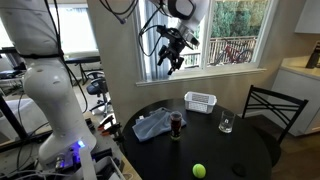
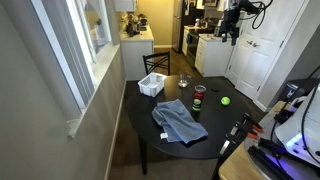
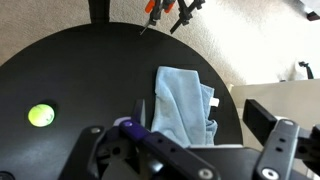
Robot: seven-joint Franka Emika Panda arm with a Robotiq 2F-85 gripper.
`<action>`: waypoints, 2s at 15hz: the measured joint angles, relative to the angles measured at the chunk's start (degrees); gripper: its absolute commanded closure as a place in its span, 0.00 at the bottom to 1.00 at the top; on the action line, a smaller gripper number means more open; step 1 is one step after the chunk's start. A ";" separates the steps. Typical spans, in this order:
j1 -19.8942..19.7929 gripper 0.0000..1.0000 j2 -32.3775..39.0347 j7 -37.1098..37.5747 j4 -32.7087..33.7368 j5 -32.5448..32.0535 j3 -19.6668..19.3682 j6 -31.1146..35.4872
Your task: Put the green ball inside the black container
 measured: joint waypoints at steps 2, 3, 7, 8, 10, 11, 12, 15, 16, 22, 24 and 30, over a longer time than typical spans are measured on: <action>-1.19 0.00 3.96 0.09 1.88 -0.06 0.02 0.01; -1.89 0.00 5.75 0.40 2.69 -0.57 -0.03 0.32; -5.87 0.00 11.94 3.21 4.39 -3.24 -1.42 3.29; -7.03 0.00 13.13 4.10 4.54 -3.52 -1.97 4.33; -9.17 0.00 14.99 5.78 4.74 -3.73 -2.99 6.26; -10.06 0.00 15.71 6.63 4.82 -3.79 -3.40 7.21; -10.76 0.00 16.29 7.61 4.94 -3.82 -3.70 8.22; -11.57 0.00 17.53 10.64 5.52 -3.83 -3.87 9.38; -11.52 0.00 17.80 11.30 5.65 -3.83 -3.72 9.34; -11.36 0.00 18.57 12.54 6.01 -2.72 -1.65 5.56; -11.45 0.00 18.58 12.54 6.04 -2.71 -1.67 5.55; -11.47 0.00 18.86 11.70 5.97 -2.71 -1.42 7.35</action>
